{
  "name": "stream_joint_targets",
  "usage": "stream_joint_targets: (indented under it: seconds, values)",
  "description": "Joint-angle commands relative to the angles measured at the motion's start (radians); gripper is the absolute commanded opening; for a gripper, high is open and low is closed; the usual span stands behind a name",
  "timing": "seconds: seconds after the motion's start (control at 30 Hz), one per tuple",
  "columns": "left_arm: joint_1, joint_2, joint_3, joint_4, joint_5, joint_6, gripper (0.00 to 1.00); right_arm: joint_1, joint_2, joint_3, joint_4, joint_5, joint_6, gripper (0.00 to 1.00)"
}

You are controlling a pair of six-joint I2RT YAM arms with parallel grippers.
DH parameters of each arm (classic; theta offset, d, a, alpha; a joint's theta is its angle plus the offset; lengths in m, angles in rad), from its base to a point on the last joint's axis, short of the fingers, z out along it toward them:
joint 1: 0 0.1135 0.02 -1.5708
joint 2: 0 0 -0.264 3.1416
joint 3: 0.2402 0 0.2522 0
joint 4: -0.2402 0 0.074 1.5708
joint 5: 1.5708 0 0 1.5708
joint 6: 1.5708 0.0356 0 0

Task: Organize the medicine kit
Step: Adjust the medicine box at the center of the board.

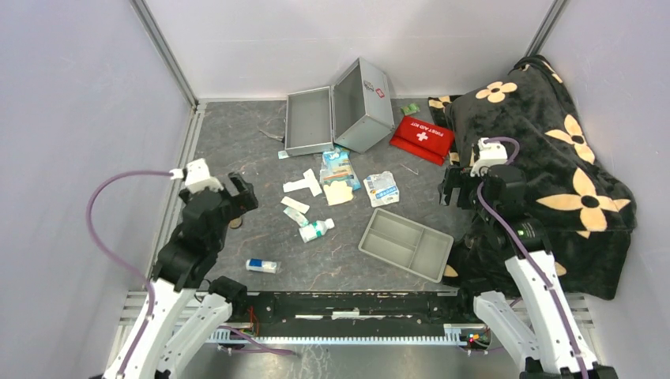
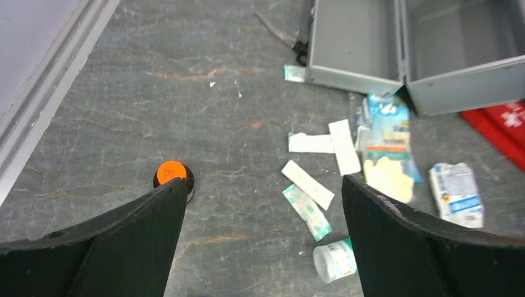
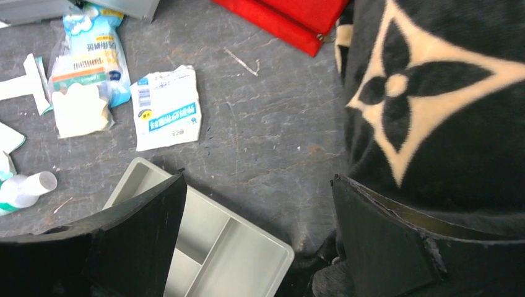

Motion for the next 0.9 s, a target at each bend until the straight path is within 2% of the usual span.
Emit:
stream_joint_targets:
  seconds: [0.0,0.2,0.3,0.47,0.7,0.87]
  values:
    - [0.003,0.156,0.068,0.017,-0.010,0.042,1.00,-0.002,0.092,0.006,0.027,-0.111,0.011,0.93]
    - [0.003,0.203,0.039,0.066,0.029,0.057,1.00,0.054,0.217,0.013,0.010,-0.205,-0.034,0.89]
    - [0.003,0.201,0.027,0.054,0.022,0.045,1.00,0.137,0.266,0.011,0.010,-0.198,-0.040,0.86]
    - [0.003,0.217,0.022,0.056,0.049,0.039,1.00,0.212,0.332,0.021,0.111,-0.152,0.007,0.85]
    - [0.002,0.226,0.019,0.057,0.056,0.037,1.00,0.255,0.606,0.308,0.174,-0.007,-0.007,0.88]
    - [0.003,0.231,0.018,0.059,0.067,0.038,1.00,0.278,0.778,0.502,0.223,0.024,0.009,0.88]
